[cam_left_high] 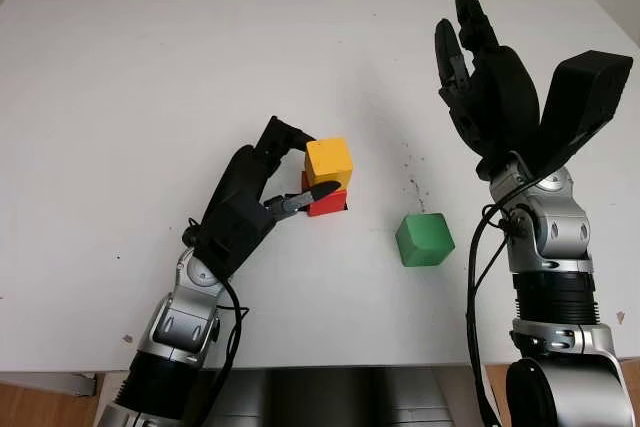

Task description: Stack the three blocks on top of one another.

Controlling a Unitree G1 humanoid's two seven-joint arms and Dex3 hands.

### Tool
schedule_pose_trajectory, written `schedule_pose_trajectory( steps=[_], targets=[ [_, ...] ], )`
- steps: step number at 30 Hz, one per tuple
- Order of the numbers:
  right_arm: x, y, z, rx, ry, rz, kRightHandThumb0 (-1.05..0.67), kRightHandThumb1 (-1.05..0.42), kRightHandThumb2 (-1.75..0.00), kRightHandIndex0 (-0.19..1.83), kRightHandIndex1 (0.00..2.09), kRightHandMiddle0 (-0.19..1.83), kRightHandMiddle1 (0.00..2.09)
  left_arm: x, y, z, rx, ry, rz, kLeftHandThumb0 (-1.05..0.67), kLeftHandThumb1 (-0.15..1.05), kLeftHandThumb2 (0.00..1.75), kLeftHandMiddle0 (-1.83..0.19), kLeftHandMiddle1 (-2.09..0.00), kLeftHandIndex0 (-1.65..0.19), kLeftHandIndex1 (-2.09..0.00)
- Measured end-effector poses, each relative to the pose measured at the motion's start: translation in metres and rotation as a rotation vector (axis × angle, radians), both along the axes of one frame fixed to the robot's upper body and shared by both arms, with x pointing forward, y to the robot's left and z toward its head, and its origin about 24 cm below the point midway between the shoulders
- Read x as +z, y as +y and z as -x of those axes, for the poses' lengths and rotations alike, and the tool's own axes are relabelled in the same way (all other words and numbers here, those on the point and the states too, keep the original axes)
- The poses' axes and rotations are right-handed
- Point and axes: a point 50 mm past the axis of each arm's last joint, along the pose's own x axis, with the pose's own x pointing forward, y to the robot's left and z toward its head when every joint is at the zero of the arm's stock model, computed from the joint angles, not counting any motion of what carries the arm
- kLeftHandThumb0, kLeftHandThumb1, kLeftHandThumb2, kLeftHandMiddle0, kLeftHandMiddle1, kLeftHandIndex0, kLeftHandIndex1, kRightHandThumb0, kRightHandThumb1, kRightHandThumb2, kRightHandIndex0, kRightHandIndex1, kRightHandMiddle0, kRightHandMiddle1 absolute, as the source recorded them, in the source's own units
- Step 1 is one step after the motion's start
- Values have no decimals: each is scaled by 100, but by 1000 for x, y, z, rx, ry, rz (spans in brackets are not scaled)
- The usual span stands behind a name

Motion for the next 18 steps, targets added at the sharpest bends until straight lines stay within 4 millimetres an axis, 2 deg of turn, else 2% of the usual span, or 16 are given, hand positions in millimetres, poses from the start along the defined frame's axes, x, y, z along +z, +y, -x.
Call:
schedule_pose_trajectory(
  steps=[6, 10, 14, 18],
  targets=[
    [0, 0, 0, 1, 0, -3, -64, -105, -49, -15, 5, -14, 6, 1, -1, 1, 15, -8, -8, -52, 105, 11, -19, -4, -8, -185],
    [0, 0, 0, 1, 0, -2, -64, -105, -50, -15, 5, -15, 6, 0, -3, 3, 19, 2, 5, -55, 105, 12, -13, -2, 10, -174],
    [0, -1, 0, 1, 0, 0, -64, -105, -50, -14, 5, -14, 6, 0, -3, 3, 33, -5, 3, -56, 105, 13, -4, -1, 19, -119],
    [0, -1, 0, 1, 0, 0, -65, -105, -48, -15, 5, -14, 6, 1, -2, 3, 48, -13, 1, -57, 105, 14, 2, -2, 19, -92]
  ],
)
